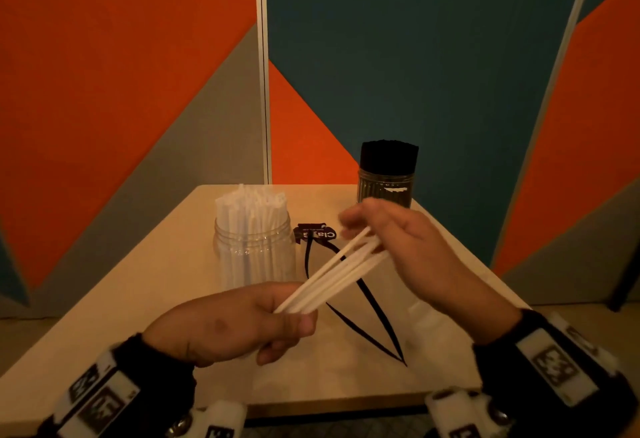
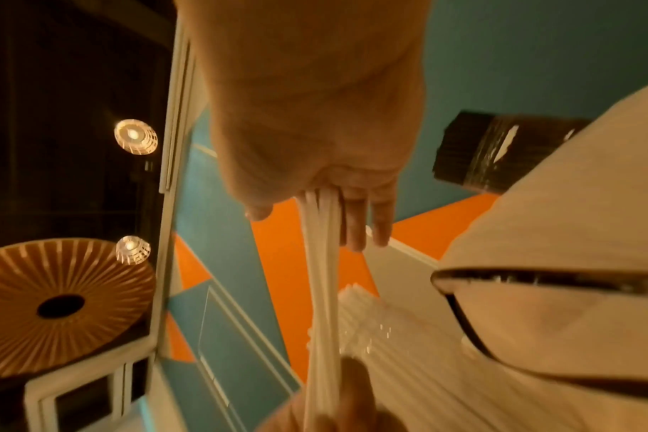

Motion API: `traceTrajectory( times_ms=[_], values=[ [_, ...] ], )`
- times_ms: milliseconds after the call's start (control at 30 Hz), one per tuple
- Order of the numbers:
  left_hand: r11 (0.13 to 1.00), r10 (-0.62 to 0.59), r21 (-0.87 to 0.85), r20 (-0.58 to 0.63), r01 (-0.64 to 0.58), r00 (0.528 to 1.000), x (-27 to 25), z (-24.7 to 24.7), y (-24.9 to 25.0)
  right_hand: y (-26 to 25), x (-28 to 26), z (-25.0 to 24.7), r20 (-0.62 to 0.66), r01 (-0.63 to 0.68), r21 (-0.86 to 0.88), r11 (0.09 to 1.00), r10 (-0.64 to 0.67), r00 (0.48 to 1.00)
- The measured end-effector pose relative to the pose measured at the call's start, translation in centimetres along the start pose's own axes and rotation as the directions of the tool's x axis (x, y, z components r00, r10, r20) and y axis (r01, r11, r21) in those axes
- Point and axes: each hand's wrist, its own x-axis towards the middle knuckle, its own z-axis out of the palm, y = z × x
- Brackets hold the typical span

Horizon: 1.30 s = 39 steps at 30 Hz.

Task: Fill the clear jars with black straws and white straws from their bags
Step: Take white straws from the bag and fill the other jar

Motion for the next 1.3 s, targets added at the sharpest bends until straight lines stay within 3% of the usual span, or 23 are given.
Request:
traceTrajectory(
  times_ms=[67,167,300,433,500,600,667,733,833,1000,1200,1300],
  values=[
    [1.0,0.014,0.012,0.0,-0.014,1.0,0.8,0.5,0.3,-0.7,0.7,1.9,-0.033,0.099,0.012,0.995,-0.099,0.995],
    [1.0,-0.011,-0.012,-0.094,0.01,0.995,1.7,1.2,0.4,-0.8,2.0,3.7,-0.088,0.28,-0.125,0.952,-0.292,0.952],
    [0.994,-0.034,-0.105,-0.328,-0.001,0.944,2.0,1.6,-0.2,-1.7,4.6,4.9,-0.072,0.334,-0.093,0.938,-0.341,0.937],
    [0.992,0.01,-0.097,-0.602,-0.086,0.798,0.9,0.4,-0.9,-2.4,7.9,5.2,-0.121,0.202,0.099,0.974,-0.189,0.974],
    [0.981,0.077,-0.068,-0.723,-0.182,0.687,0.2,-0.4,-1.0,-2.1,9.6,5.3,0.068,0.082,0.061,0.995,-0.086,0.994],
    [0.94,0.184,-0.009,-0.831,-0.342,0.525,-0.6,-1.8,-0.7,-0.7,10.8,6.5,0.428,0.029,-0.091,0.995,0.013,0.904],
    [0.91,0.209,0.003,-0.867,-0.415,0.452,-0.9,-2.7,-0.4,0.1,11.2,7.8,0.484,0.096,-0.149,0.984,-0.012,0.875],
    [0.88,0.21,-0.008,-0.89,-0.476,0.404,-0.8,-3.6,-0.1,0.7,11.4,9.0,0.428,0.132,-0.194,0.972,-0.037,0.903],
    [0.828,0.249,0.013,-0.904,-0.56,0.347,0.0,-4.9,0.8,1.5,12.2,9.7,0.328,0.127,-0.231,0.965,-0.046,0.944],
    [0.76,0.296,0.046,-0.912,-0.648,0.283,2.4,-7.7,2.8,2.1,12.7,9.5,0.315,0.127,-0.228,0.965,-0.05,0.948],
    [0.829,0.358,0.184,-0.9,-0.529,0.248,5.0,-9.4,2.8,2.3,12.4,9.6,0.317,0.137,-0.184,0.973,-0.073,0.946],
    [0.867,0.455,0.378,-0.866,-0.326,0.207,4.9,-9.5,1.3,2.2,12.5,9.6,0.349,0.109,-0.217,0.97,-0.027,0.937]
  ],
)
